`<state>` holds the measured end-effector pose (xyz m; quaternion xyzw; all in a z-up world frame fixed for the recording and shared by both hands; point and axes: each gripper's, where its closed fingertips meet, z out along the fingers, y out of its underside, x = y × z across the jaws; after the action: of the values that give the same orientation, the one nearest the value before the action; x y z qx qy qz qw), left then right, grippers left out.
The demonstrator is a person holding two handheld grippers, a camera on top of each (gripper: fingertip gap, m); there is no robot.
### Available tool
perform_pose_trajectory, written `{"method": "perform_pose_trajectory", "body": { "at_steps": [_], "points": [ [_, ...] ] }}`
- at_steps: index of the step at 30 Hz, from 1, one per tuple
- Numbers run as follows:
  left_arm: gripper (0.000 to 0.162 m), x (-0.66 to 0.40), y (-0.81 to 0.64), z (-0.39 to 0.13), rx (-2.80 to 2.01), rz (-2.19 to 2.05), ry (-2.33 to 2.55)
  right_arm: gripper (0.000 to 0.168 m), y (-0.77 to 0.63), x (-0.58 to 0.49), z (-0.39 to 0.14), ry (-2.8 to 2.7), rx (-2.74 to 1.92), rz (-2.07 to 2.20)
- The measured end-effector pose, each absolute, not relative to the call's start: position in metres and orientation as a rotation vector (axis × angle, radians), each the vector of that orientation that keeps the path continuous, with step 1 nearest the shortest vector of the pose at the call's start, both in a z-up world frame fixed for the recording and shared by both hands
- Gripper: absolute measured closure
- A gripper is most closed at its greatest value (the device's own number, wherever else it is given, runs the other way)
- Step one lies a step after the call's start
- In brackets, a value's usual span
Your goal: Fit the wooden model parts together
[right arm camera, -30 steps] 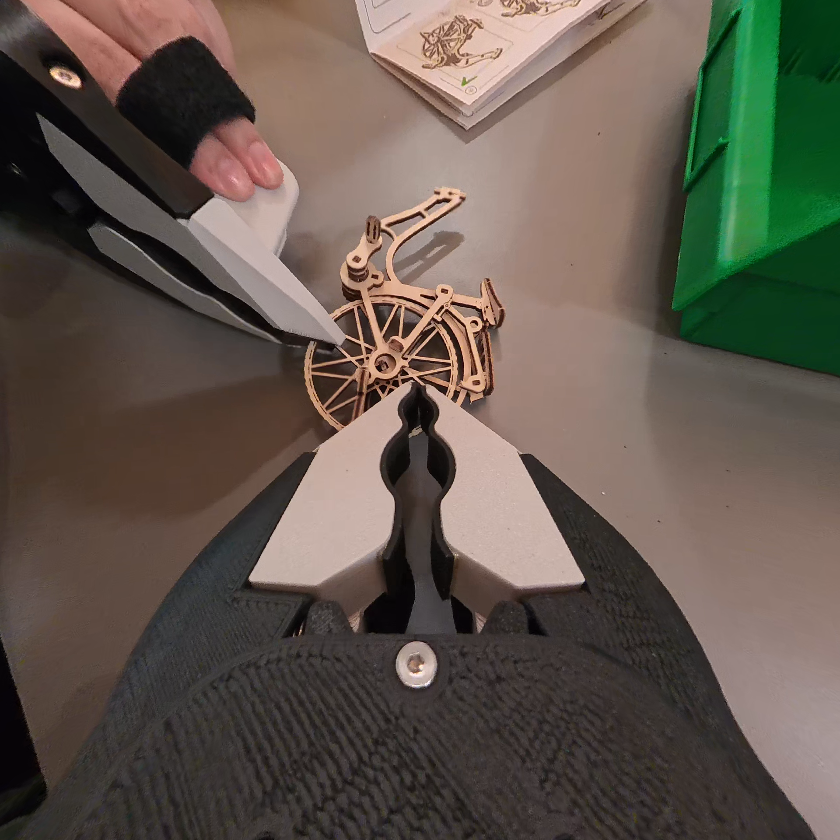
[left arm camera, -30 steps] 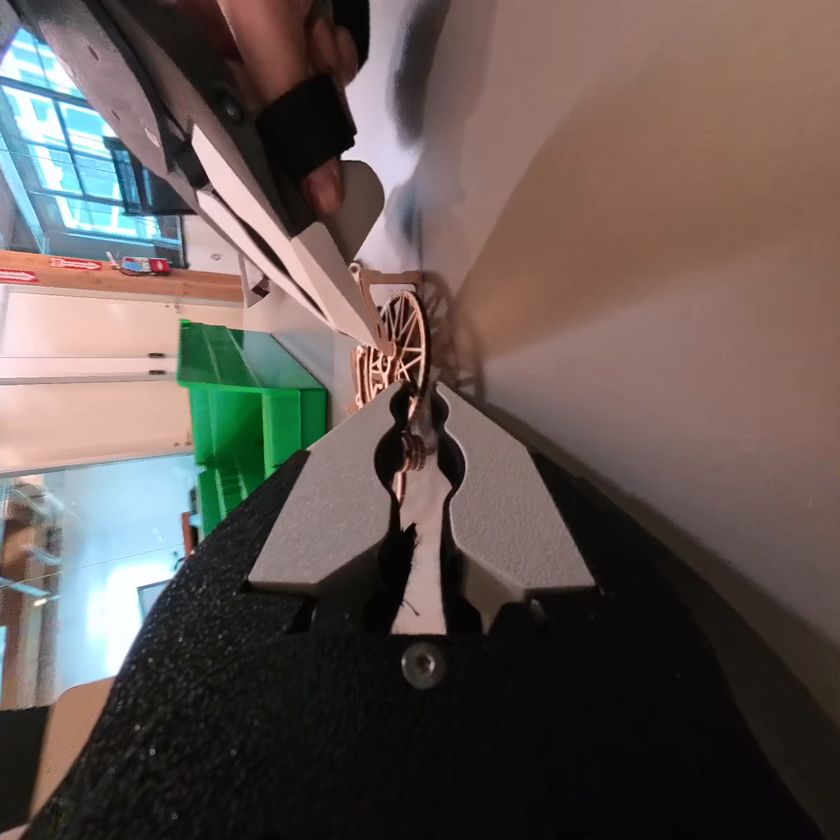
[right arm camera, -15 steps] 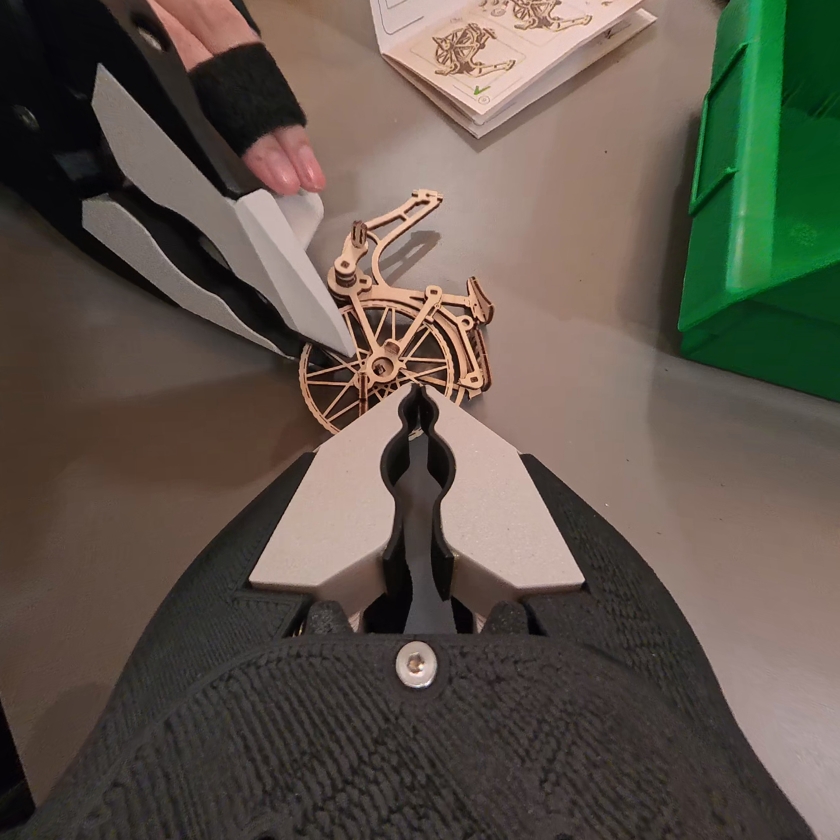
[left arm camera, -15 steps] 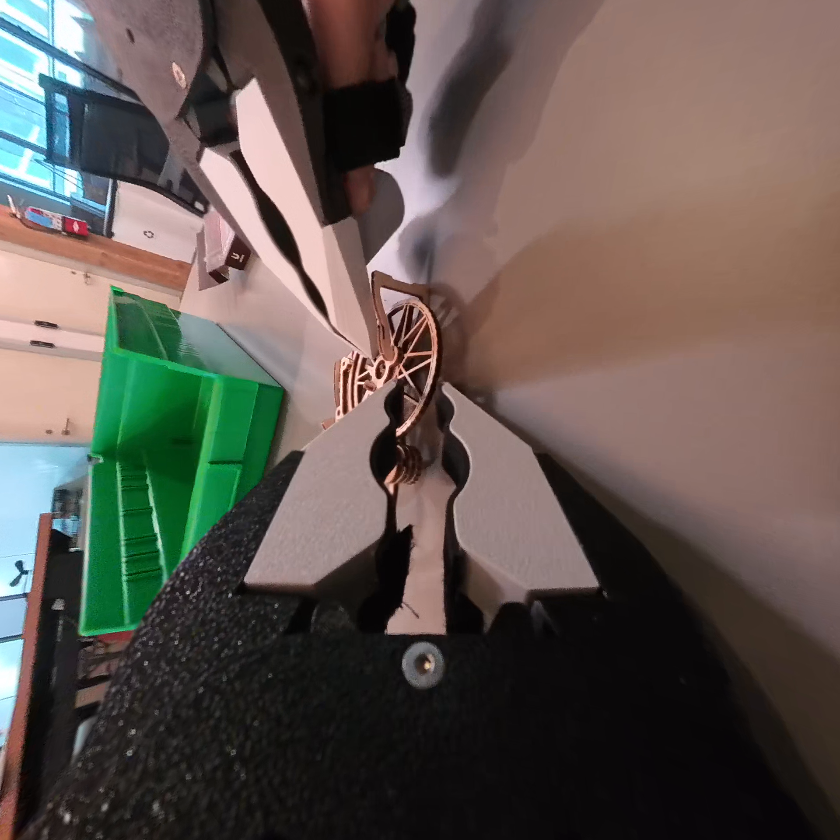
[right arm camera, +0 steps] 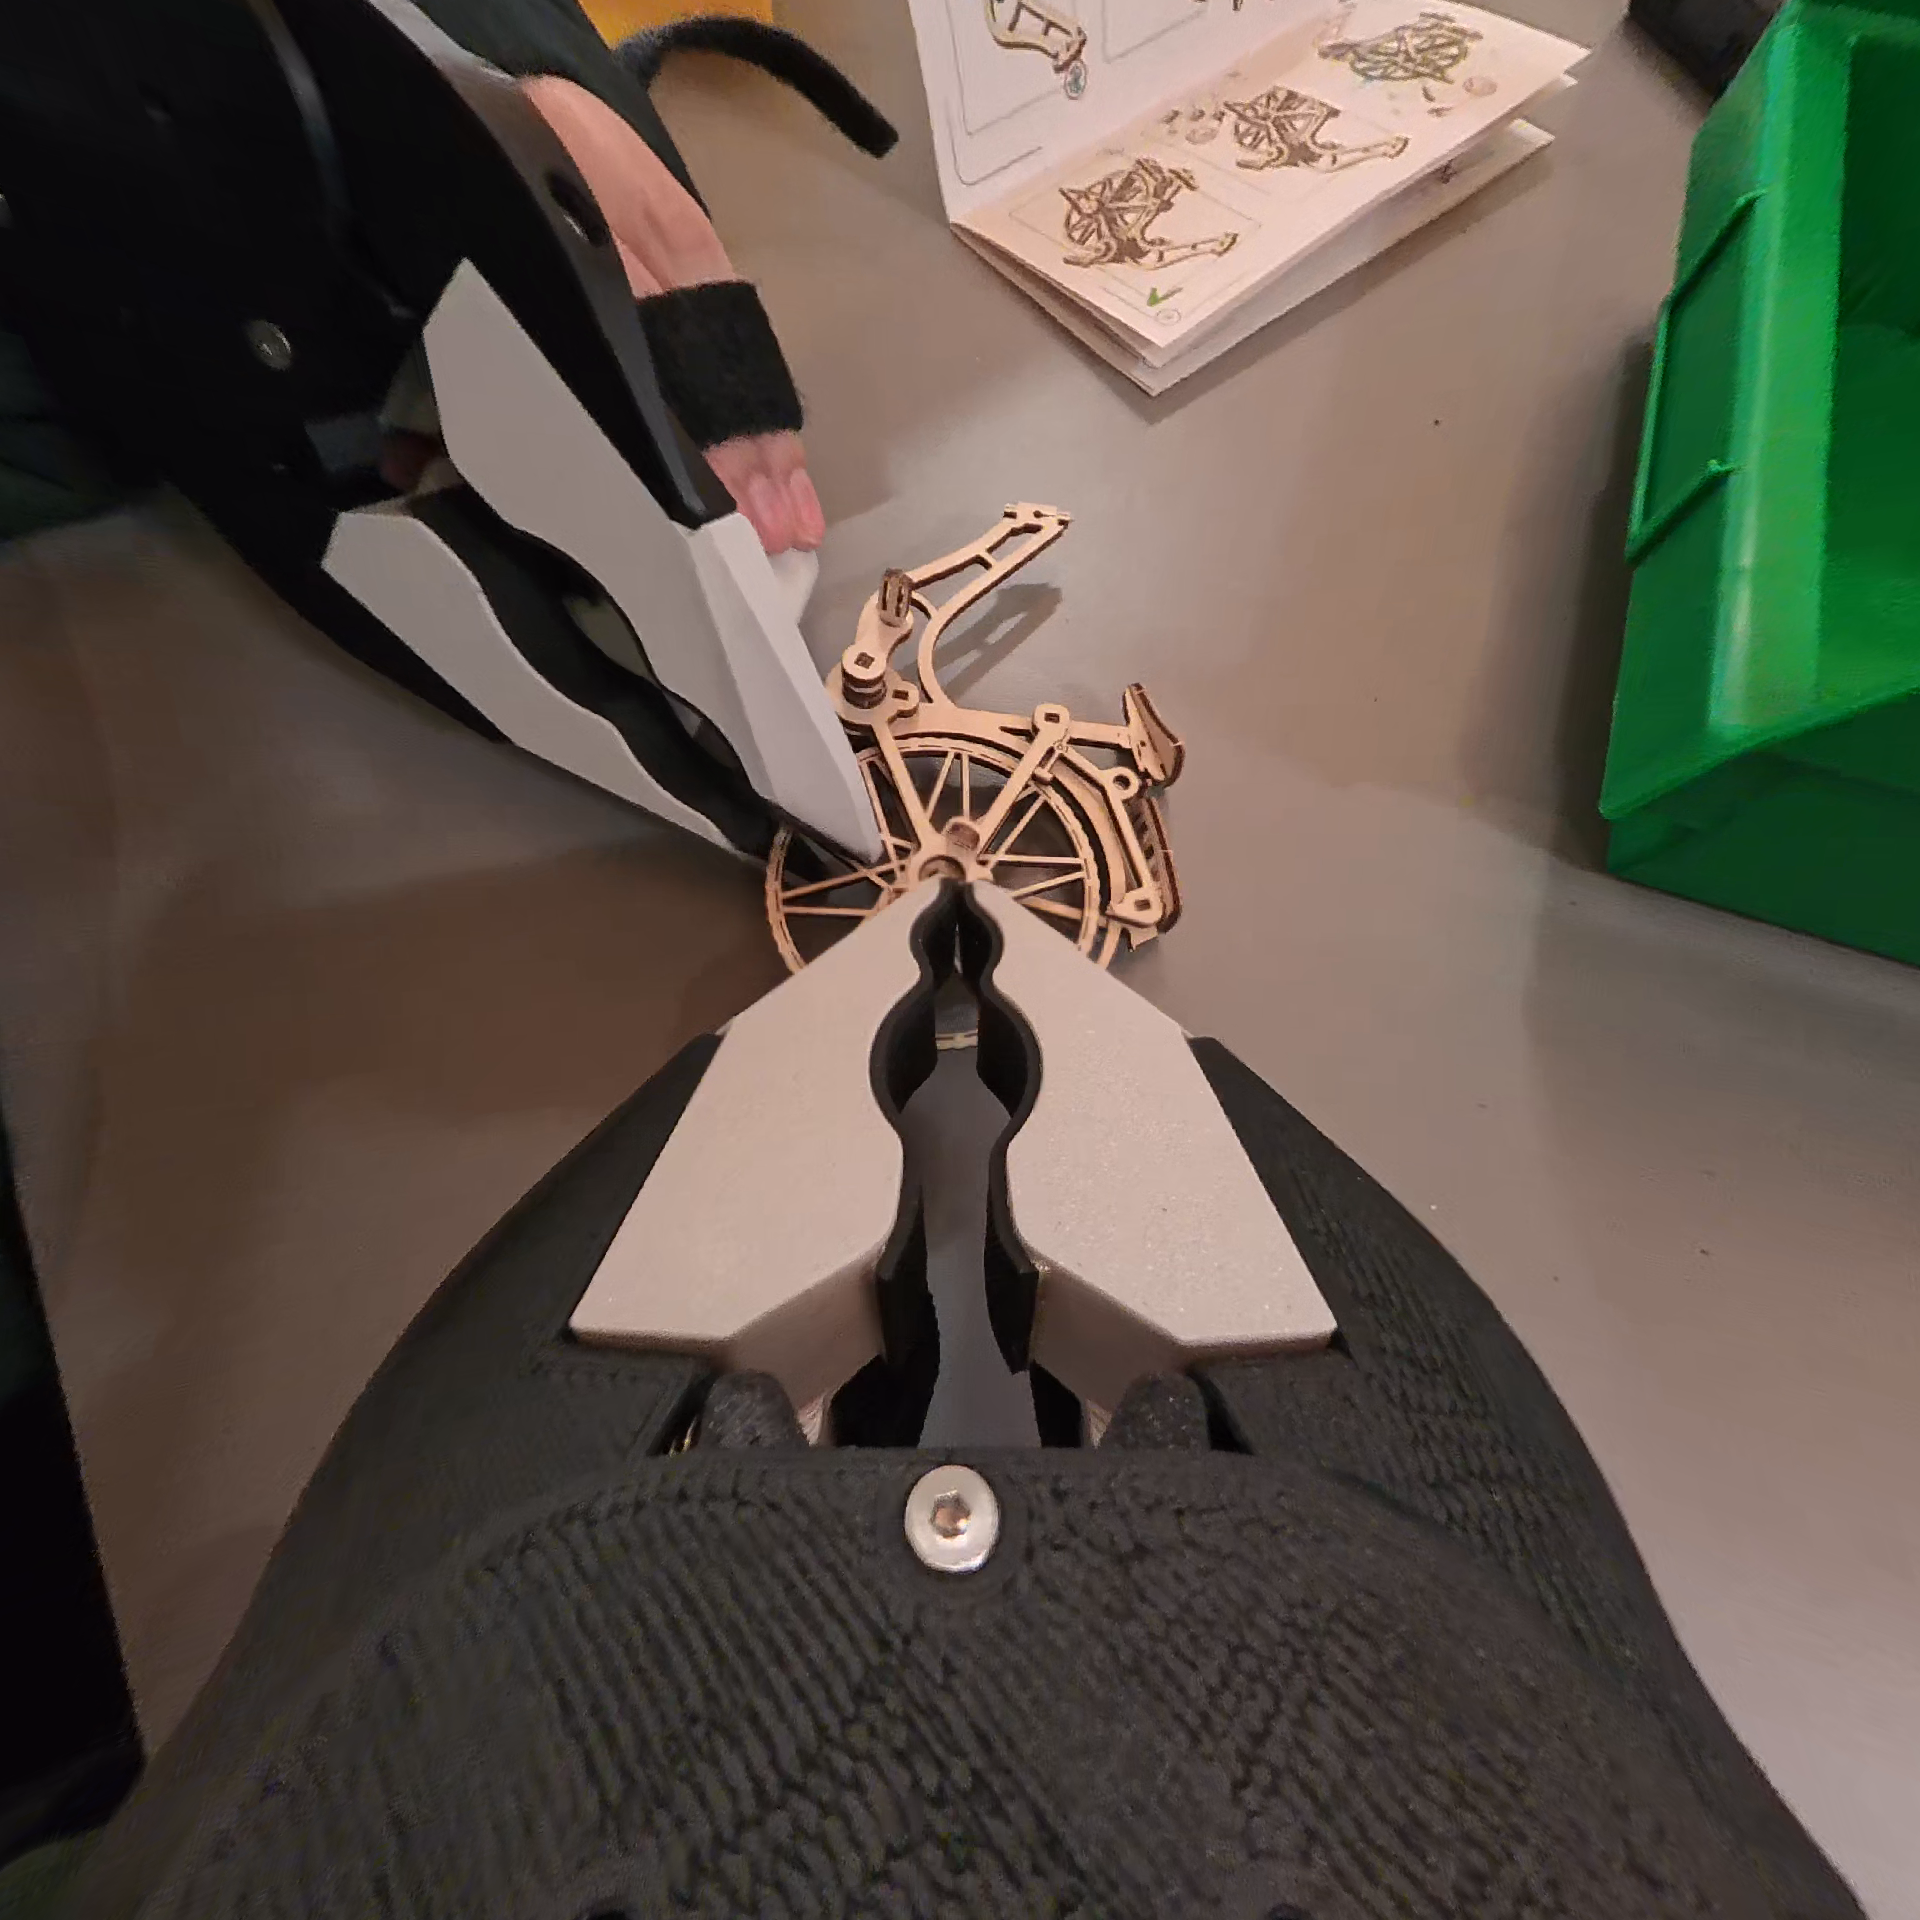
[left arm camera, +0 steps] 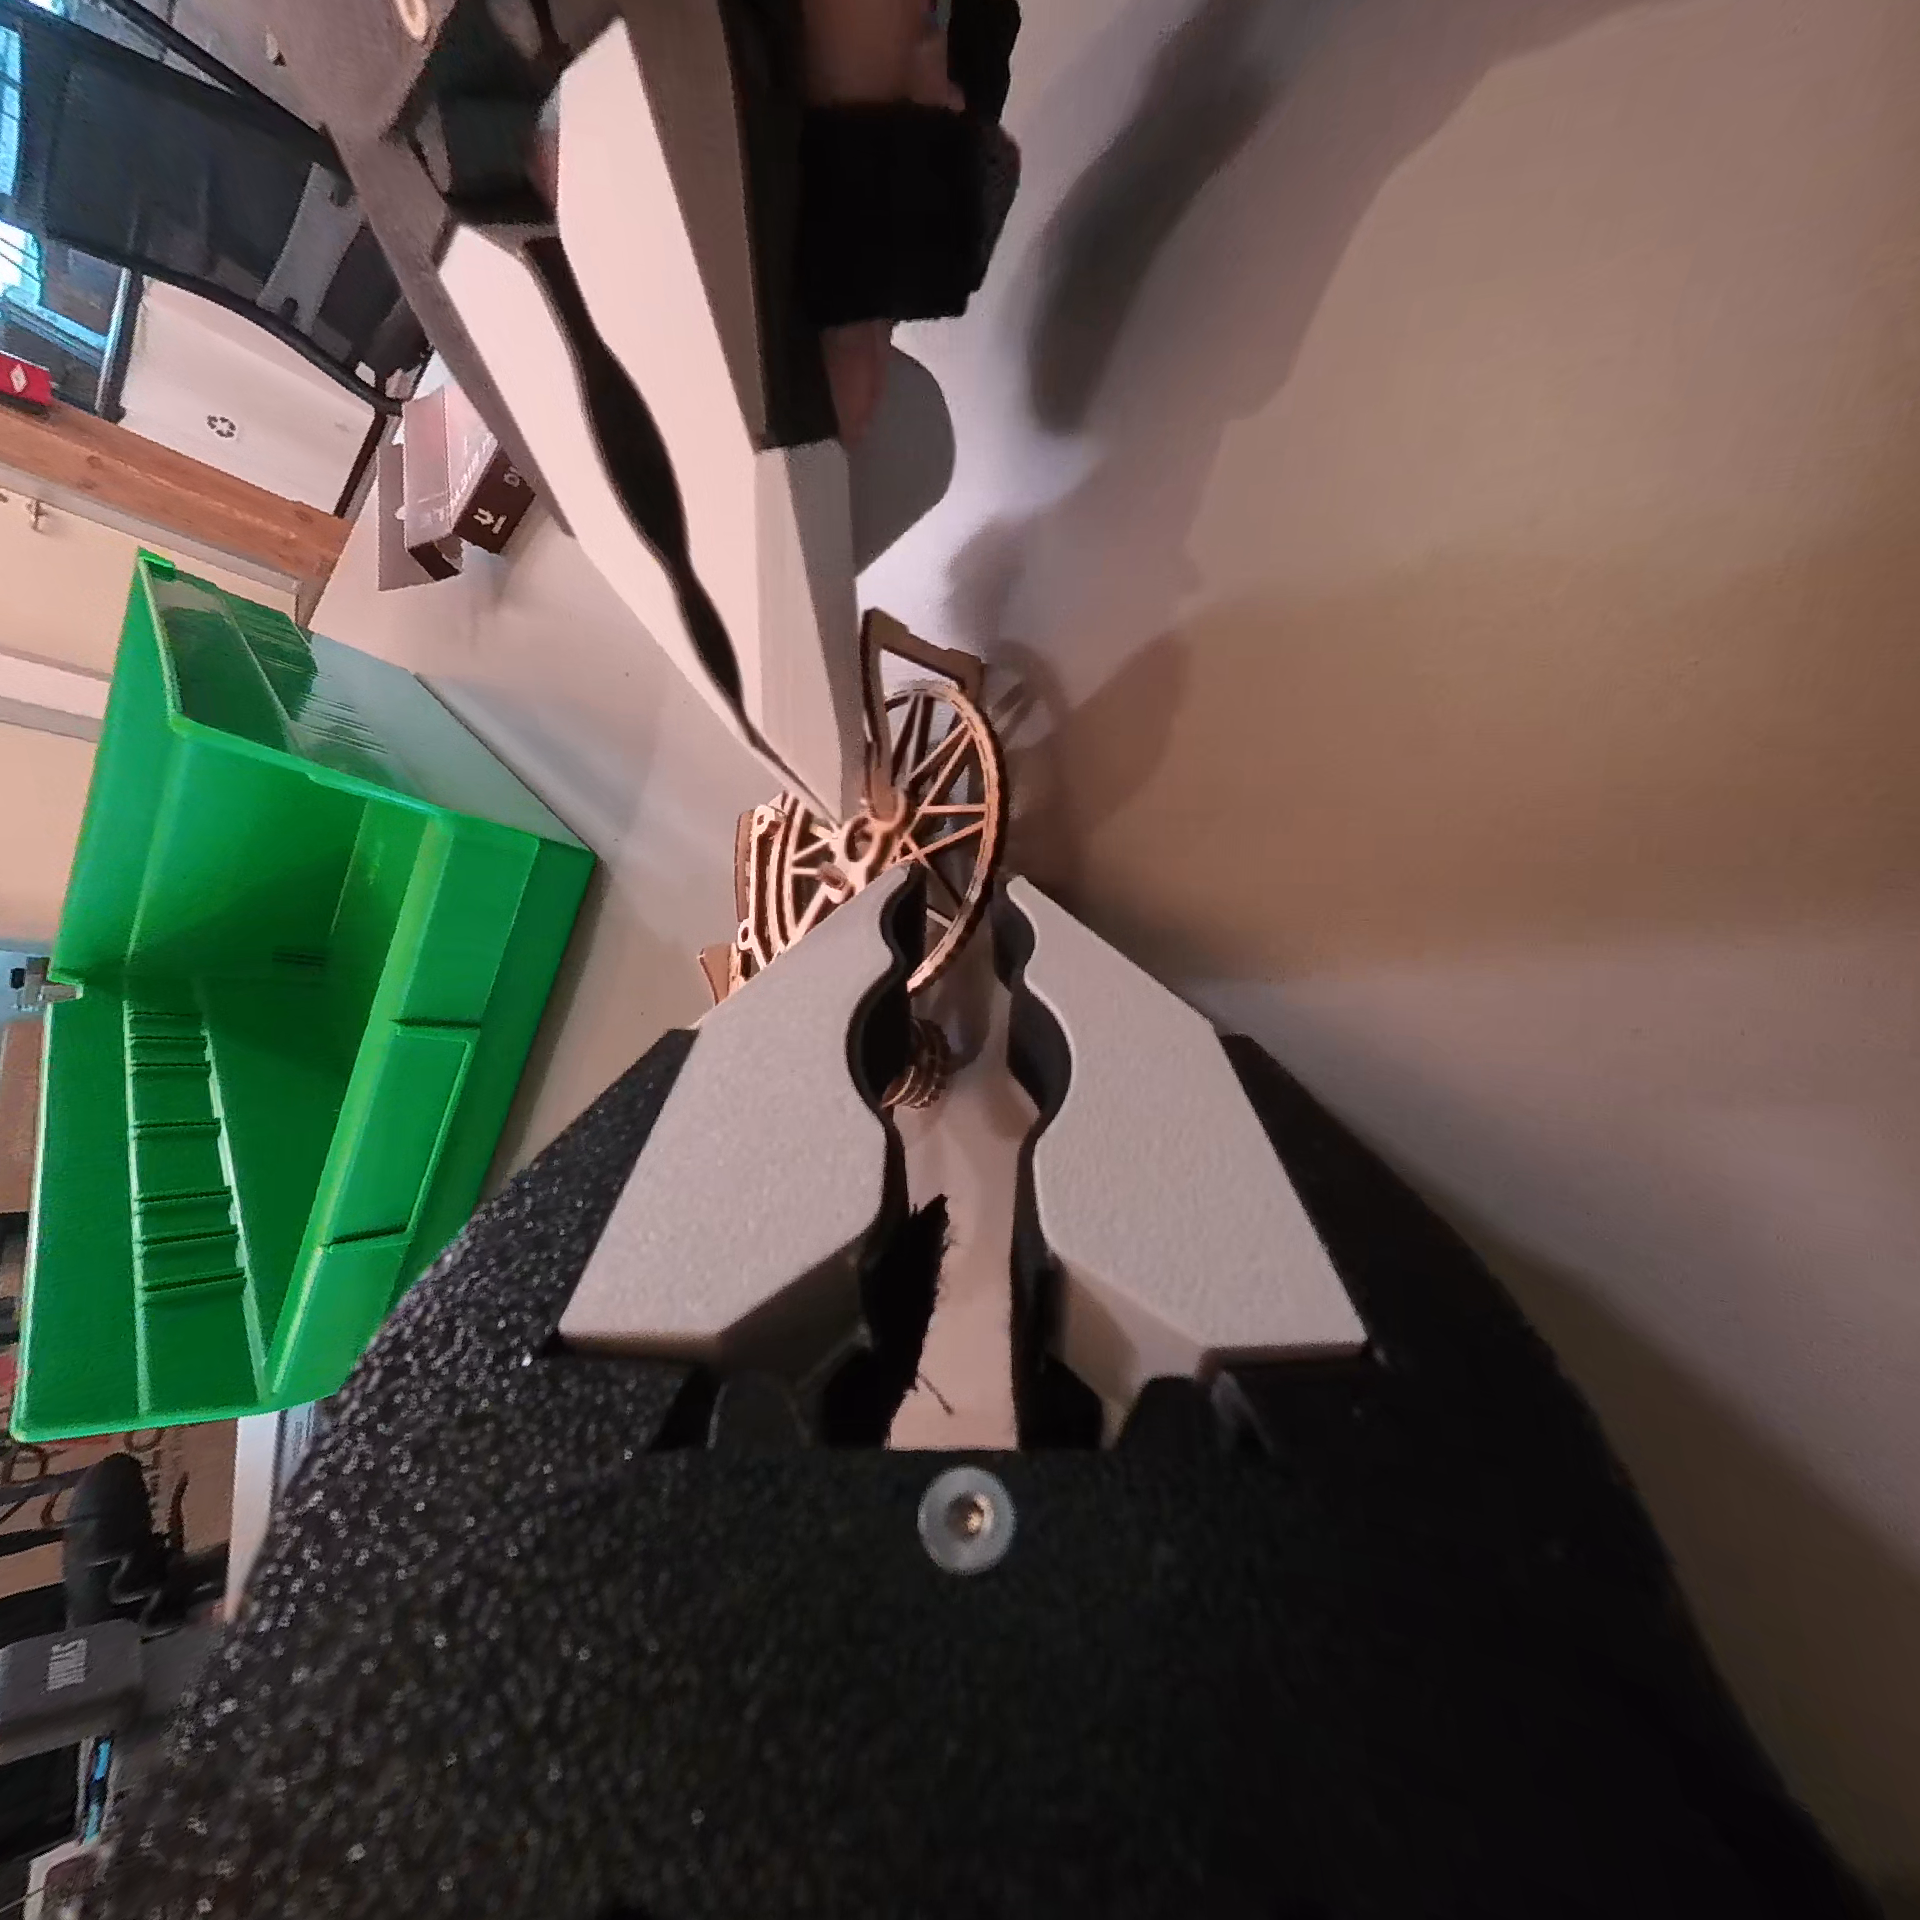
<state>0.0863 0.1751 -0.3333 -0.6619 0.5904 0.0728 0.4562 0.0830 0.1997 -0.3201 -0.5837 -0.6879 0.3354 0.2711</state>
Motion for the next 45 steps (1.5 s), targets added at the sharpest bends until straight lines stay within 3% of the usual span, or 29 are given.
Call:
{"method": "perform_pose_trajectory", "body": {
  "at_steps": [24,45],
  "points": [
    [0.152,0.089,0.165,-0.331,-1.554,0.14,1.486,0.168,0.195,0.08,-0.321,-1.782,-1.684,1.062],
    [0.151,0.083,0.163,-0.334,-1.503,0.217,1.567,0.168,0.198,0.083,-0.327,-1.841,-1.636,0.918]
  ]
}}
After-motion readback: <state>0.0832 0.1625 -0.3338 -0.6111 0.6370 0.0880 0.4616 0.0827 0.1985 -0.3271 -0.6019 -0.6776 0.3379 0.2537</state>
